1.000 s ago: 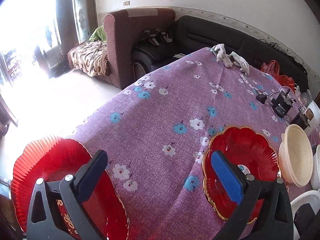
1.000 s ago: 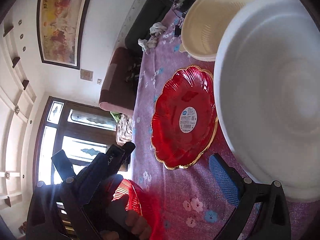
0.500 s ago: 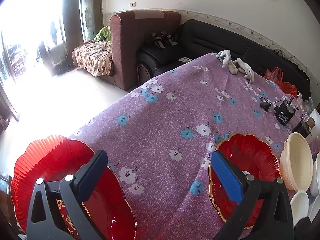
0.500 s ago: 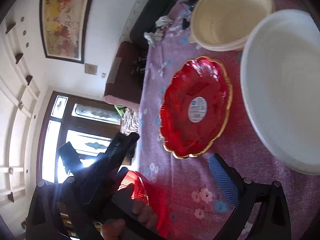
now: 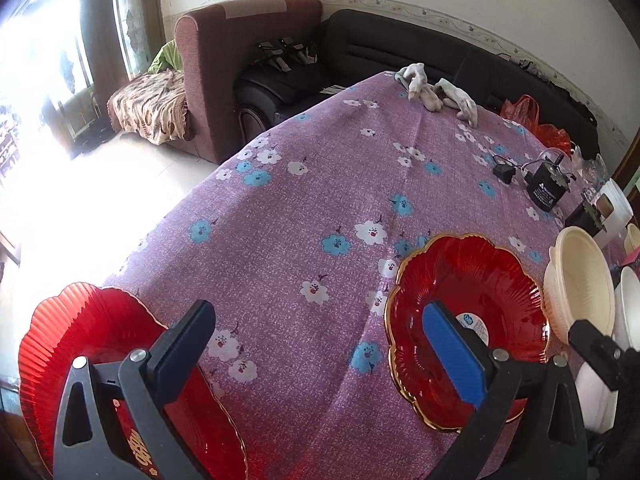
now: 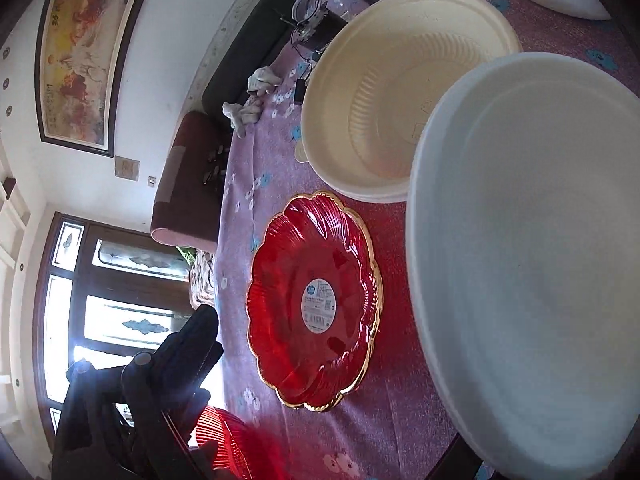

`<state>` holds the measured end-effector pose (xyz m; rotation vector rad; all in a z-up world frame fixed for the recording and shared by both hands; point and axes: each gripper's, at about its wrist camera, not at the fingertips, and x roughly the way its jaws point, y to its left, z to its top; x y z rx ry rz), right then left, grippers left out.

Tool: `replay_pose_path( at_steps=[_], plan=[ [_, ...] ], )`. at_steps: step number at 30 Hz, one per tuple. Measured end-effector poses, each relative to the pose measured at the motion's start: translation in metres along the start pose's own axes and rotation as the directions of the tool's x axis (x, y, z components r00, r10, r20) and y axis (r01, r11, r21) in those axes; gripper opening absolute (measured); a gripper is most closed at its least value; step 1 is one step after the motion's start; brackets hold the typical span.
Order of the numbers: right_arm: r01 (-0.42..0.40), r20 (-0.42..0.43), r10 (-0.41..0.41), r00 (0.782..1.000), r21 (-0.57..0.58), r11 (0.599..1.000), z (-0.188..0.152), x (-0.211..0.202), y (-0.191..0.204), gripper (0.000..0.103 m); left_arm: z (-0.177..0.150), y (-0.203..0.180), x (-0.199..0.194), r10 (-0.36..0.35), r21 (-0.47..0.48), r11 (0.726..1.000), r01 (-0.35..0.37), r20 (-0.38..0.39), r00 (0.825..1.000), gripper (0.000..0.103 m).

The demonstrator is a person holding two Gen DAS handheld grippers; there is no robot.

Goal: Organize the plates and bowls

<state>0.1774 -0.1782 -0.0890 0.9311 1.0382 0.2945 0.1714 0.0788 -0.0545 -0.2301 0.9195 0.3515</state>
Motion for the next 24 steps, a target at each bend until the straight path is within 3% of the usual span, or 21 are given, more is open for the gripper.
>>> replay_pose_path(
  at_steps=[5, 10, 16, 20, 24],
  plan=[
    [0.025, -0.024, -0.024, 0.999, 0.024, 0.999, 0.001, 0.01, -0.01, 0.072, -0.004, -0.001, 0.002, -0.006, 0.015, 1.0, 0.006, 0.009, 1.0, 0.103],
    [0.033, -0.017, -0.033, 0.999, 0.014, 0.999, 0.002, 0.01, -0.01, 0.064, -0.008, -0.004, 0.006, -0.021, 0.018, 1.0, 0.021, 0.007, 1.0, 0.103],
    [0.076, -0.009, -0.076, 0.997, -0.014, 0.997, 0.0, 0.015, -0.01, 0.031, -0.012, -0.013, 0.015, -0.073, 0.024, 0.997, 0.074, -0.026, 0.997, 0.103],
    [0.093, 0.006, -0.093, 0.996, -0.019, 0.995, 0.0, 0.016, -0.012, 0.018, -0.012, -0.015, 0.02, -0.101, 0.019, 0.995, 0.101, -0.031, 0.994, 0.103],
    [0.113, 0.021, -0.113, 0.993, -0.039, 0.993, -0.001, 0.016, -0.012, 0.012, -0.013, -0.017, 0.026, -0.139, 0.004, 0.99, 0.139, -0.043, 0.989, 0.103]
  ],
)
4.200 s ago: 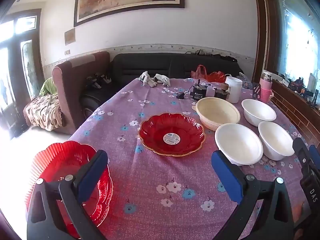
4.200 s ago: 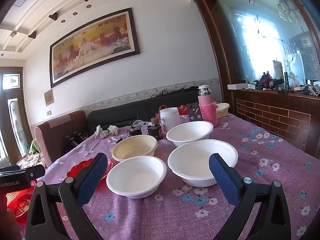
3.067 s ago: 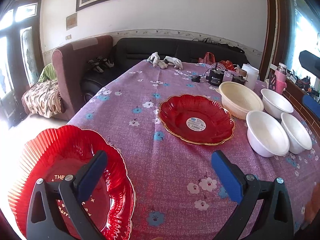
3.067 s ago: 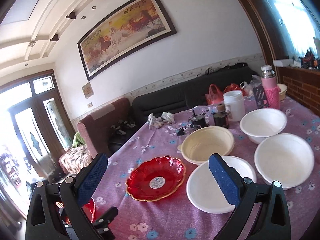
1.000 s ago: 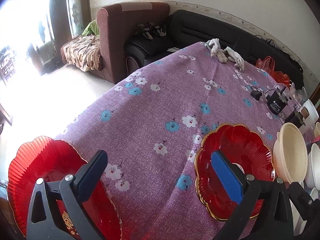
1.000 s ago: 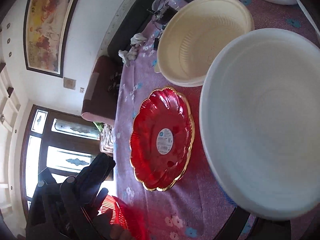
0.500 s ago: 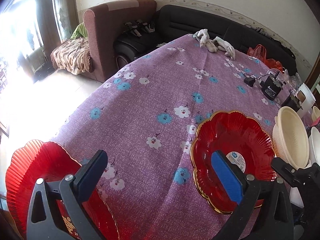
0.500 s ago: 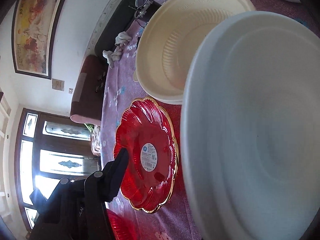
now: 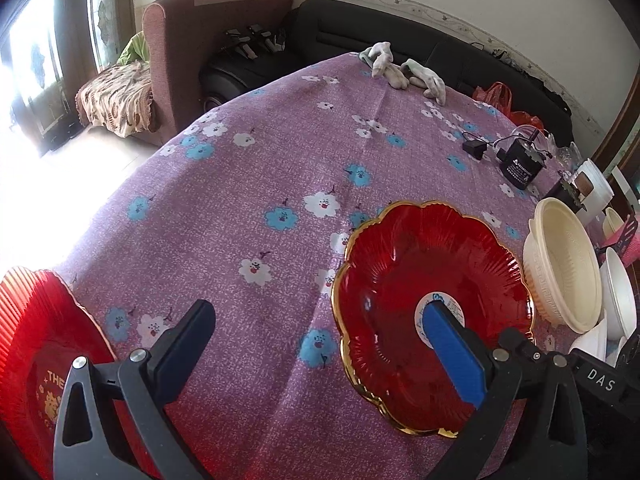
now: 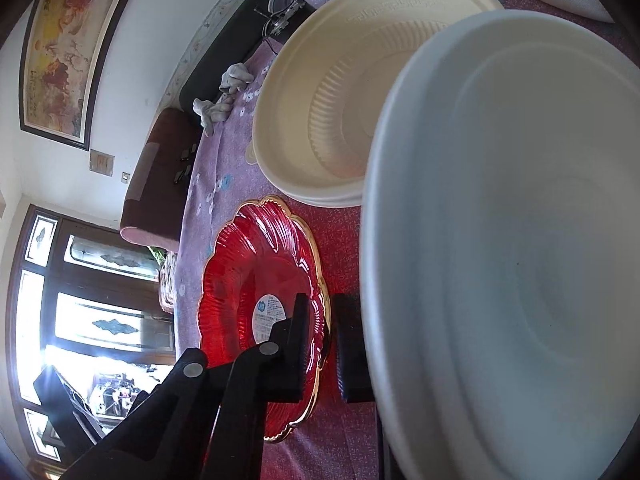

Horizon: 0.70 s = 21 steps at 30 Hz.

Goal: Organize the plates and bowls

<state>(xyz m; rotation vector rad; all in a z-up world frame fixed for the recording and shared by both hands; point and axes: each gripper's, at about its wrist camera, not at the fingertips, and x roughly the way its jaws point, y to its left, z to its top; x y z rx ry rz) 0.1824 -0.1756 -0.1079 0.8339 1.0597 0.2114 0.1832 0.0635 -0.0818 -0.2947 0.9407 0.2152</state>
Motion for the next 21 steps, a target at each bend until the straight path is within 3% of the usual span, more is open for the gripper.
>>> replay_pose_path(
  at_steps=[7, 14, 18, 21],
  plan=[
    [0.005, 0.006, -0.005, 1.0, -0.012, 1.0, 0.0, 0.0, 0.0, 0.01, 0.002, -0.003, 0.01, -0.035, -0.007, 0.999, 0.035, -0.027, 0.999, 0.103],
    [0.003, 0.005, -0.003, 1.0, -0.013, 1.0, 0.0, -0.001, 0.0, 0.01, 0.008, 0.0, -0.008, -0.116, -0.011, 0.993, 0.116, -0.062, 0.991, 0.103],
    [-0.01, -0.006, 0.01, 1.0, -0.004, 1.0, 0.001, 0.0, -0.001, 0.01, 0.02, -0.001, -0.014, -0.207, -0.007, 0.978, 0.208, -0.144, 0.968, 0.103],
    [-0.014, -0.008, 0.014, 1.0, -0.004, 1.0, 0.0, 0.0, -0.002, 0.01, 0.025, 0.002, -0.009, -0.213, -0.02, 0.977, 0.213, -0.174, 0.961, 0.103]
  ],
)
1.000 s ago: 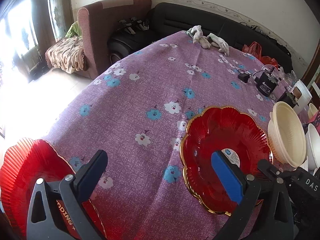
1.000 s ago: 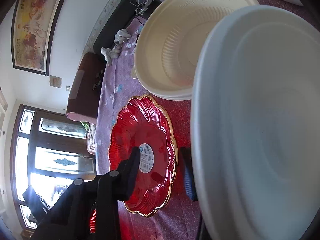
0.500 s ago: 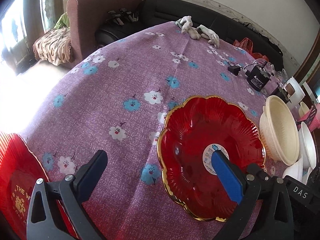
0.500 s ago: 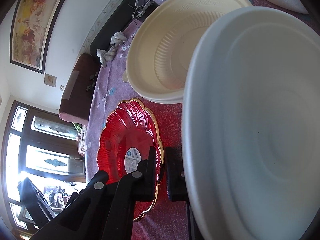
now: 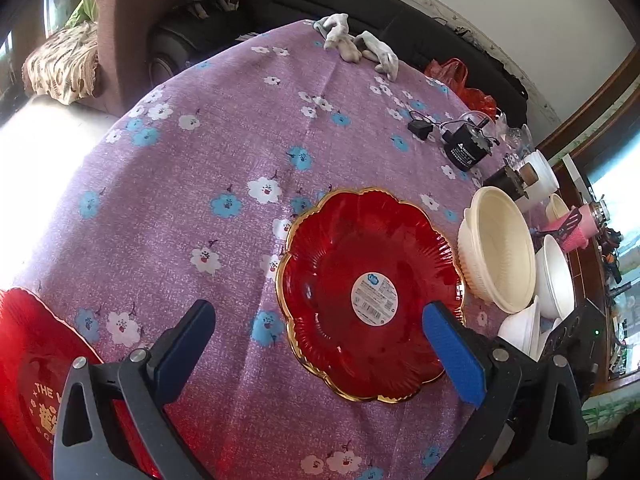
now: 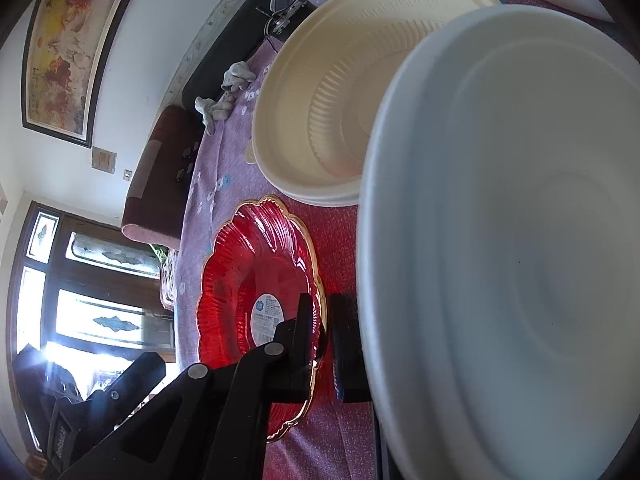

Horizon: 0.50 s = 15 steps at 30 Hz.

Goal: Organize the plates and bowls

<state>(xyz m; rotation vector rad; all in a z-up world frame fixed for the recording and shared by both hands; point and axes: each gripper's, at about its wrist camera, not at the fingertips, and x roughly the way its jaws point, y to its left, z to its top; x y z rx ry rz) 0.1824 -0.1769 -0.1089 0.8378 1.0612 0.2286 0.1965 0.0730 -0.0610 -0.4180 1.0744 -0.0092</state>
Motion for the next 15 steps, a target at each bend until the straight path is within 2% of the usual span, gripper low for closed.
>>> replay_pose_path(
  at_steps=[2, 4, 6, 8, 9, 12, 15],
  plan=[
    [-0.004, -0.002, 0.004, 1.0, 0.001, 1.0, 0.001, 0.0, -0.001, 0.01, 0.002, 0.001, 0.004, 0.013, -0.002, 1.0, -0.013, 0.003, 1.0, 0.103],
    [-0.014, -0.006, 0.014, 1.0, 0.007, 1.0, 0.001, 0.001, -0.002, 0.01, 0.003, 0.004, 0.01, -0.024, -0.008, 1.0, 0.024, -0.016, 1.0, 0.101],
    [-0.023, -0.009, 0.023, 1.0, 0.013, 1.0, 0.002, 0.001, -0.004, 0.01, 0.002, 0.001, 0.011, -0.056, 0.0, 0.998, 0.056, -0.031, 0.998, 0.093],
    [-0.023, -0.01, 0.024, 1.0, 0.013, 1.0, 0.002, 0.001, -0.004, 0.01, 0.0, -0.008, 0.013, -0.074, 0.047, 0.996, 0.077, -0.063, 0.995, 0.082],
    [-0.022, -0.01, 0.023, 1.0, 0.011, 1.0, 0.002, 0.001, -0.003, 0.01, 0.0, -0.011, 0.014, -0.072, 0.059, 0.995, 0.076, -0.075, 0.995, 0.082],
    [-0.024, -0.011, 0.024, 1.0, 0.013, 1.0, 0.002, 0.001, -0.003, 0.01, 0.0, -0.014, 0.013, -0.123, 0.043, 0.991, 0.128, -0.103, 0.987, 0.082],
    [-0.026, -0.011, 0.026, 1.0, 0.015, 1.0, 0.001, 0.001, -0.003, 0.01, 0.001, -0.012, 0.012, -0.098, 0.041, 0.994, 0.101, -0.078, 0.992, 0.082]
  ],
)
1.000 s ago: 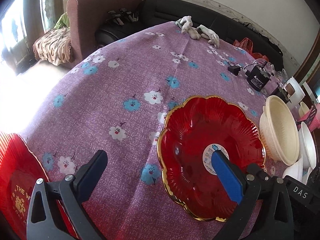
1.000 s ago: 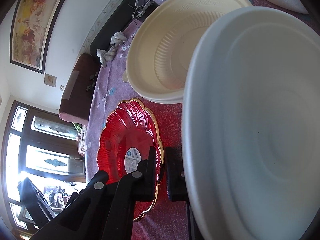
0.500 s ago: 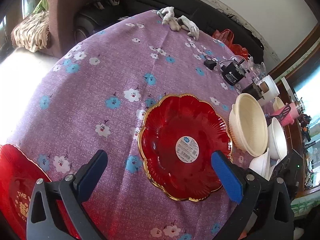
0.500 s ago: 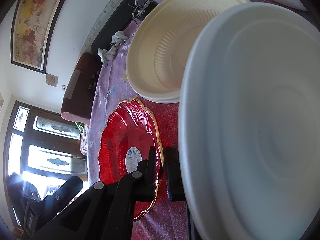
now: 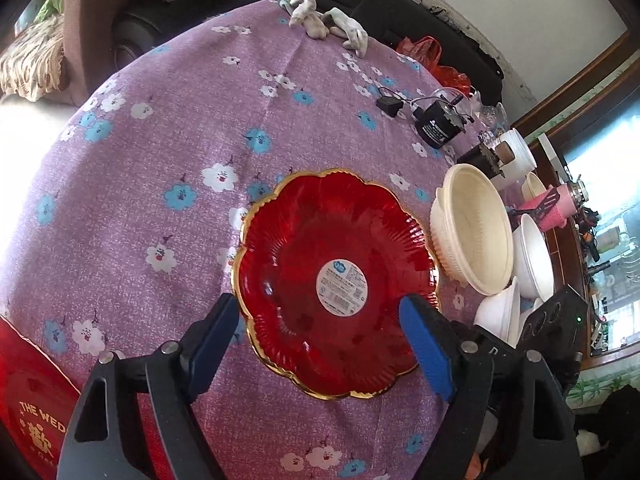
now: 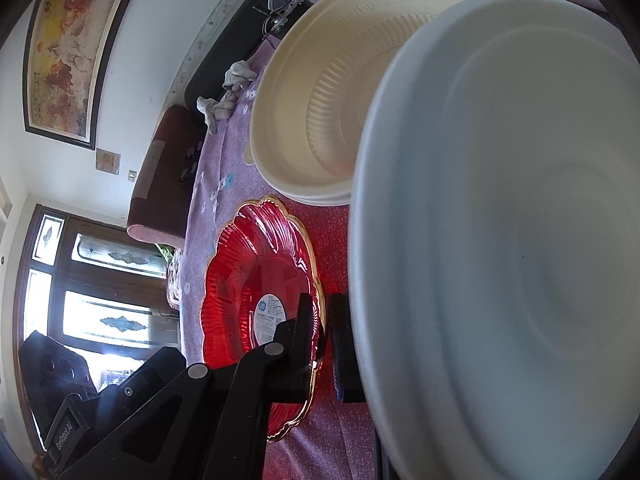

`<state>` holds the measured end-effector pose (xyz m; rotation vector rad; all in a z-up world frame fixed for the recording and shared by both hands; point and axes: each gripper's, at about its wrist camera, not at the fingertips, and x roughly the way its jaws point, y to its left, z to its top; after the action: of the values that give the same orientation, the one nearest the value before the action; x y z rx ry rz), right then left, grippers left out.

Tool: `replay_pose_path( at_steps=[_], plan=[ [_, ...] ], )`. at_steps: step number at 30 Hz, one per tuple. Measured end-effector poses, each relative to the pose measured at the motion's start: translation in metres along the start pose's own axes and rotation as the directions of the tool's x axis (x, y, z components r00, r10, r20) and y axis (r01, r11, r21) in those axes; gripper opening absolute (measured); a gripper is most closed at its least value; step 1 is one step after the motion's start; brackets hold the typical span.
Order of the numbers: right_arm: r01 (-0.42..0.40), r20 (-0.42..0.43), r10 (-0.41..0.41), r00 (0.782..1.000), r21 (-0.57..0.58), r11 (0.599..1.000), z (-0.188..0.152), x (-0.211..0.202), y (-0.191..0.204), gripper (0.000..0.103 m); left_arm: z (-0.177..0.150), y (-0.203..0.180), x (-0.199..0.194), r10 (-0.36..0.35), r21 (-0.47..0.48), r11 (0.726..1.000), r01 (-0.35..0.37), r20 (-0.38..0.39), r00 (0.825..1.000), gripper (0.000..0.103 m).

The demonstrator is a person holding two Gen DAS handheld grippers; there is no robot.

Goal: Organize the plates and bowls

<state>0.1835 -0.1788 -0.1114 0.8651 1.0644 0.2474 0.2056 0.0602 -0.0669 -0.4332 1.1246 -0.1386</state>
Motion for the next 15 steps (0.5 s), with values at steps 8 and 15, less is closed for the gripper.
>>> replay_pose_path(
  at_steps=[8, 15],
  plan=[
    [-0.002, 0.001, 0.002, 1.0, -0.001, 1.0, 0.001, 0.0, 0.0, 0.01, 0.001, 0.009, 0.006, 0.049, -0.018, 0.999, -0.049, 0.011, 0.999, 0.052],
    [-0.005, 0.007, 0.005, 1.0, -0.005, 1.0, 0.001, 0.002, 0.002, 0.01, 0.001, 0.02, 0.014, 0.088, -0.062, 0.994, -0.089, -0.015, 0.996, 0.021]
  ],
)
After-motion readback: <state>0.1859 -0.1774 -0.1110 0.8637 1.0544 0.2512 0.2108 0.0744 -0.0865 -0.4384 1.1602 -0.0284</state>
